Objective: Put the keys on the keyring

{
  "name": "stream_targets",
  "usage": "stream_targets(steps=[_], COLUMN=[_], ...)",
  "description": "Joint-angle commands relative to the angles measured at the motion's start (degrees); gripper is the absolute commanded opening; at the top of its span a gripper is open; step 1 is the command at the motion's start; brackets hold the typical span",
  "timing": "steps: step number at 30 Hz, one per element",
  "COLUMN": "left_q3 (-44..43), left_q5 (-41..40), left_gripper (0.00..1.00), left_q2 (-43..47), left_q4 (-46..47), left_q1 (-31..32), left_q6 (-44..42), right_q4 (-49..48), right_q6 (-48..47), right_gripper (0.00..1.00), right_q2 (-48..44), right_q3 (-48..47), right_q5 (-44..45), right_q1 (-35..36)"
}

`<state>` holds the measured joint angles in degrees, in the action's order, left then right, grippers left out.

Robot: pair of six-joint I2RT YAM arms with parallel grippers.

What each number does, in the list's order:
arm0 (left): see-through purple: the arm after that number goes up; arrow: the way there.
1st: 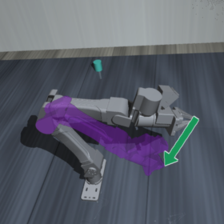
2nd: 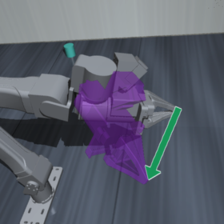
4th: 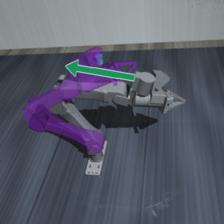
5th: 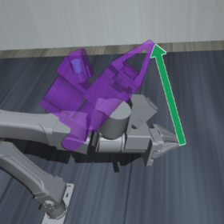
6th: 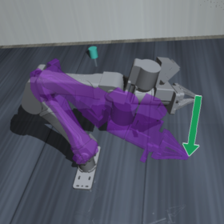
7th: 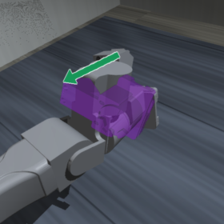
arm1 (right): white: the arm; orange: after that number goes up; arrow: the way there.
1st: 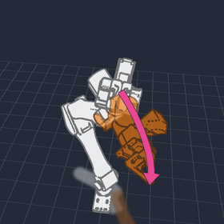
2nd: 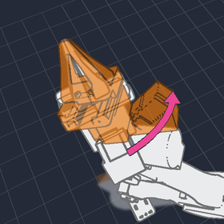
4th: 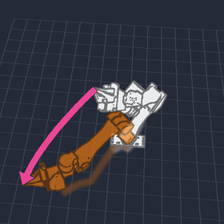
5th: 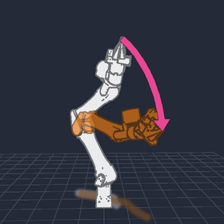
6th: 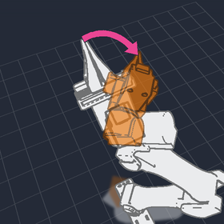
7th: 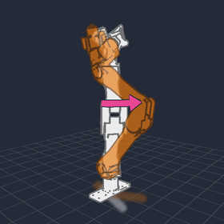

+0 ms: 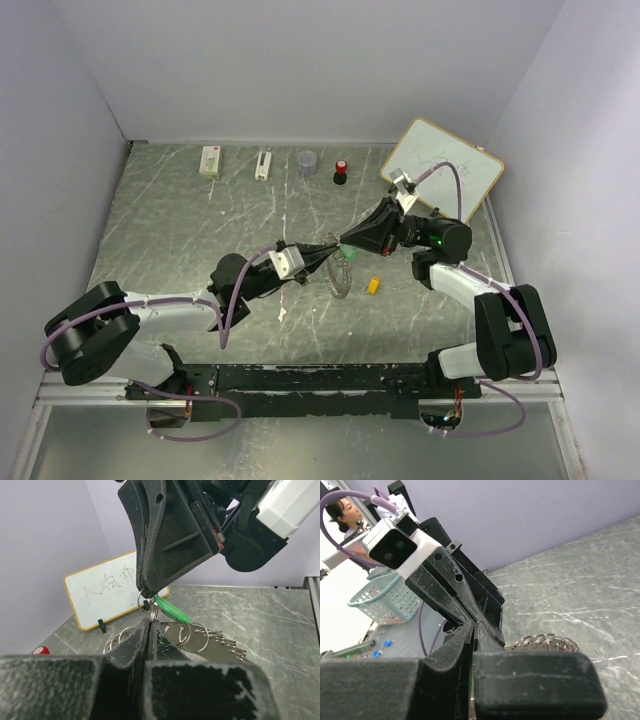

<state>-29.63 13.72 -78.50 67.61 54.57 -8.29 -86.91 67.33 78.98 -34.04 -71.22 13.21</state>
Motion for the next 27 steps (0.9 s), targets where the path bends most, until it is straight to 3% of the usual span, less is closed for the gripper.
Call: stream_targets(steps=[1,6,10,13,21,27], left_q3=[-1.3,-3.4,-5.6,-8.0,-15.9,-22.6], left_q5=[0.7,-0.3,-3.1,-4.9,-7.7,-8.7], left_gripper=[0.07,0.07,0.07,0.07,0.07,0.07], left_q2=[0.4,1.8,3.7,4.8,3.4,0.2], left_q4=[3.2,-3.7,-12.4,-18.5,-31.5,-40.1], left_q1=[-0.5,-0.5,-0.5,-0.5,-0.5,-0.3], left_q6=[0.0,-1.2,-3.3,-4.1,-5.2,-5.5], right_q4=[-14.4,-10.8,-2.5,7.1,43.4,56.7], right_q6=[3.1,1.2,-4.2,-10.7,-35.6,-43.4], right_gripper=[0.00,0.00,0.00,0.00,0.00,0.00], right_q2=[0.6,0.2,-1.9,-5.0,-13.0,-14.8], right_q3=[0.5,0.4,0.6,0.6,-3.1,-5.1], right_q5=[-0.7,-0.5,0.0,0.9,4.9,8.6], right_q1=[-0.3,-0.4,-0.3,-0.3,0.3,1.2])
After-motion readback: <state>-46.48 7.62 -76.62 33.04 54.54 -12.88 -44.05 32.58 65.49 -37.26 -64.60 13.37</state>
